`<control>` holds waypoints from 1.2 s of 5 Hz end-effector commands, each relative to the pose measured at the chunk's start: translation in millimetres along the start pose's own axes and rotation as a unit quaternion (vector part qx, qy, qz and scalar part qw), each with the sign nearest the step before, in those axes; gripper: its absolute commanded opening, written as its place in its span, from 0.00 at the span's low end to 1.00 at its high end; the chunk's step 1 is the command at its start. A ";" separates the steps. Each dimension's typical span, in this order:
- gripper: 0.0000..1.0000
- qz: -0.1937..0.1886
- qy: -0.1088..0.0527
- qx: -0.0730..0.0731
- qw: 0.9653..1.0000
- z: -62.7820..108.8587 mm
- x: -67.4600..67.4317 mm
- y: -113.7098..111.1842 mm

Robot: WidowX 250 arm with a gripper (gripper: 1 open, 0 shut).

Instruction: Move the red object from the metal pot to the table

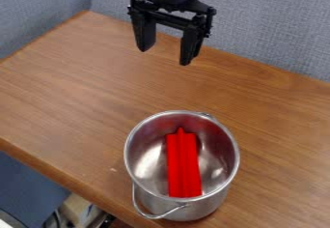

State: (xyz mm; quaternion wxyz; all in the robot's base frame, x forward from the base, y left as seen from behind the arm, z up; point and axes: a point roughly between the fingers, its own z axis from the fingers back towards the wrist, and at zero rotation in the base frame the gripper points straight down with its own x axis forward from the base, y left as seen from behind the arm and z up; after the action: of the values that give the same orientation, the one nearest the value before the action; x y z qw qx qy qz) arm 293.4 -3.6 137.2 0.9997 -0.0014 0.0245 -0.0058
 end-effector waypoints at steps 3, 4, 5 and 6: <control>1.00 0.003 -0.015 -0.032 0.999 4.8 -46.1 -20.1; 1.00 -0.012 -0.041 -0.035 0.998 8.0 -67.1 -33.4; 1.00 -0.030 -0.052 -0.037 0.998 4.3 -84.7 -43.8; 1.00 -0.029 -0.054 -0.025 0.998 -11.4 -95.0 -51.0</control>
State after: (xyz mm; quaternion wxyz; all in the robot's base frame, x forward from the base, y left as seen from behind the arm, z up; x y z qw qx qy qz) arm 195.9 -52.2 125.2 0.9990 -0.0279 -0.0159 -0.0304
